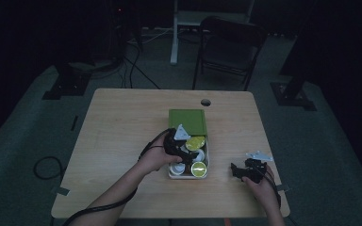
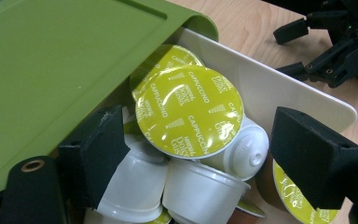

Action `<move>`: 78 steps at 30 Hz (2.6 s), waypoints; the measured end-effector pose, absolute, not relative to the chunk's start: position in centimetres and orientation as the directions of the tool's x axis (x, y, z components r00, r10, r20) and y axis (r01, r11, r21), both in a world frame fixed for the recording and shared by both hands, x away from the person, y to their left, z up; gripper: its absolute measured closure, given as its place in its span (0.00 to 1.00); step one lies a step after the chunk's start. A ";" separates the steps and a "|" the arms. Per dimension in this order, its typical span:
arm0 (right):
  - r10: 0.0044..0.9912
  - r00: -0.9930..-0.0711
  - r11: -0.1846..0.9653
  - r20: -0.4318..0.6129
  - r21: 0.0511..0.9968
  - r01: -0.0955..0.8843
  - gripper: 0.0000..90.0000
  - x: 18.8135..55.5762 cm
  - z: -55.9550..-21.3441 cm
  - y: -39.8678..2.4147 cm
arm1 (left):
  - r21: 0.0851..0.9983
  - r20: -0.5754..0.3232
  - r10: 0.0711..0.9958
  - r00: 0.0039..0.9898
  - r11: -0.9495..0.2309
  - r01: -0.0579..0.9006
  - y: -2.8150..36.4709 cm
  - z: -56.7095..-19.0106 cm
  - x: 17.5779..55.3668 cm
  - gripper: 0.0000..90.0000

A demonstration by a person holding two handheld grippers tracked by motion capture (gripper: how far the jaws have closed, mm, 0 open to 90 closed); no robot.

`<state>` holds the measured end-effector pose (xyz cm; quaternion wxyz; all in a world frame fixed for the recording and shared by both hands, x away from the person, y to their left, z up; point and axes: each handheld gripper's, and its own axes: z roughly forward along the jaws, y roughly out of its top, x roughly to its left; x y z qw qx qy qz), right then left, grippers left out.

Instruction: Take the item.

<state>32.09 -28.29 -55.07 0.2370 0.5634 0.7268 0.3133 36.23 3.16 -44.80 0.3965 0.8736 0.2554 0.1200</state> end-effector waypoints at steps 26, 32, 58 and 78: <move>0.968 -0.252 0.167 0.010 0.723 0.671 0.12 32.1 -55.1 -28.3 | 0.738 -0.075 0.579 0.812 -0.515 0.435 2.3 -45.0 37.4 0.39; 0.968 -0.252 0.168 0.009 0.723 0.671 0.12 32.1 -55.1 -28.3 | 0.745 -0.072 0.578 0.813 -0.510 0.429 2.3 -45.1 37.3 0.42; 0.968 -0.252 0.168 0.009 0.722 0.671 0.12 32.1 -55.1 -28.3 | 0.760 -0.048 0.524 0.851 -0.533 0.371 3.4 -43.0 34.8 0.43; 0.968 -0.252 0.167 0.010 0.721 0.672 0.12 32.1 -55.1 -28.3 | 0.789 -0.018 0.545 0.838 -0.507 0.347 6.5 -41.0 32.5 0.43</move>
